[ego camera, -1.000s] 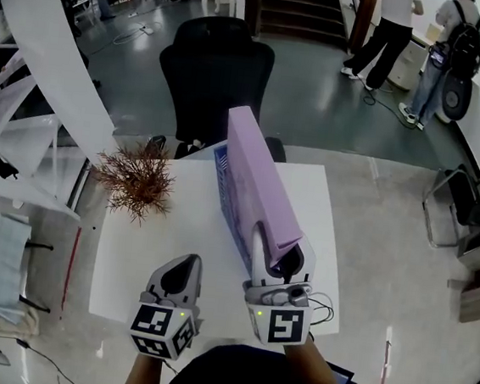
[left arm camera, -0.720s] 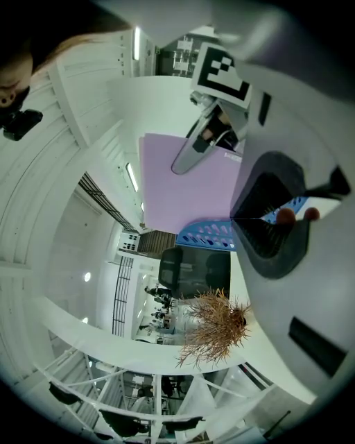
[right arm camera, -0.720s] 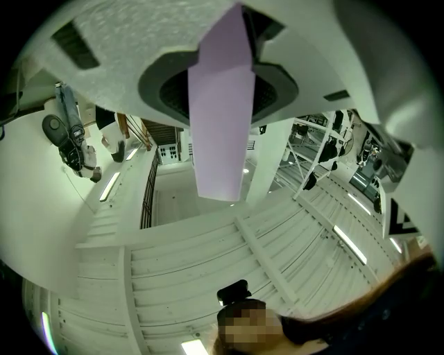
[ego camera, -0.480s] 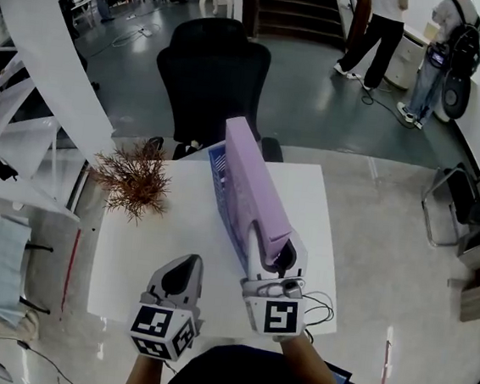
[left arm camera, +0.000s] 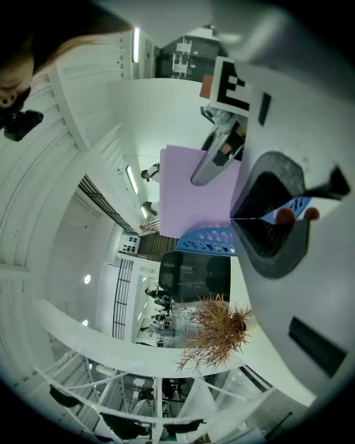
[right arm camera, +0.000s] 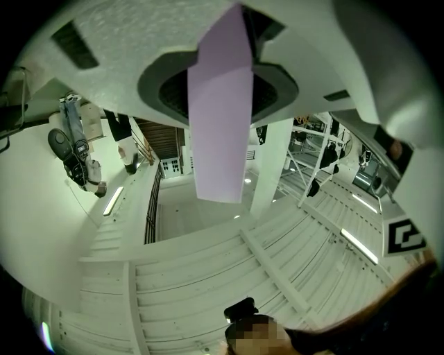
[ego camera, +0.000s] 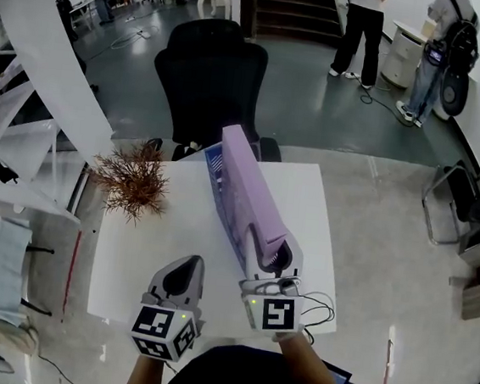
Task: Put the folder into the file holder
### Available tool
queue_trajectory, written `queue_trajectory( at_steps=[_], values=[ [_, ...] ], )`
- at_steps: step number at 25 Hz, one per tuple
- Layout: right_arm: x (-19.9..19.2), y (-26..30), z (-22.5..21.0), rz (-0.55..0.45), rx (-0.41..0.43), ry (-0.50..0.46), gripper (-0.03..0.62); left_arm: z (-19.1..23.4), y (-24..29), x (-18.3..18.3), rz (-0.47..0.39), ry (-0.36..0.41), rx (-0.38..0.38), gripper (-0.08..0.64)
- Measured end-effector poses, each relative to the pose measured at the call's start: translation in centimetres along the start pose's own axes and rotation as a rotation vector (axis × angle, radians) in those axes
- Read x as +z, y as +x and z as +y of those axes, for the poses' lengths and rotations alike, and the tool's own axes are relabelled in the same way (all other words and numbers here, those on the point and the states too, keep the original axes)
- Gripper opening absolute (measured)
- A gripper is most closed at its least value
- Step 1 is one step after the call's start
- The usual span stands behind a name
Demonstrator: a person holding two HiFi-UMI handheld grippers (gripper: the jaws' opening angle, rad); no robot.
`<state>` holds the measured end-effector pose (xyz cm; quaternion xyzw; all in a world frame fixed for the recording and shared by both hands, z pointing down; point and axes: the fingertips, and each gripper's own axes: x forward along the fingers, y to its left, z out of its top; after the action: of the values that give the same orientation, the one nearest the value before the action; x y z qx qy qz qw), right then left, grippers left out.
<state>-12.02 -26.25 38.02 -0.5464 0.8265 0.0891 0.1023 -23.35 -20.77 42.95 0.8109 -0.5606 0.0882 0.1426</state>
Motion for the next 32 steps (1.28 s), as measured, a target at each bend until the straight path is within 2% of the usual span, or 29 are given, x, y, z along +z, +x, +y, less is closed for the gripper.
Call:
queue_trajectory(
  at_steps=[5, 20, 32],
  values=[
    [-0.9, -0.1, 0.1, 0.038, 0.004, 0.021, 0.141, -0.1, -0.1, 0.0, 0.003, 0.004, -0.001, 0.006],
    [-3.1, -0.5, 0.6, 0.124, 0.036, 0.005, 0.147, -1.0, -0.7, 0.1, -0.001, 0.003, 0.004, 0.006],
    [-3.3, -0.7, 0.5, 0.164, 0.044, -0.004, 0.166, -2.4, -1.3, 0.1, 0.011, -0.016, -0.019, 0.006]
  ],
)
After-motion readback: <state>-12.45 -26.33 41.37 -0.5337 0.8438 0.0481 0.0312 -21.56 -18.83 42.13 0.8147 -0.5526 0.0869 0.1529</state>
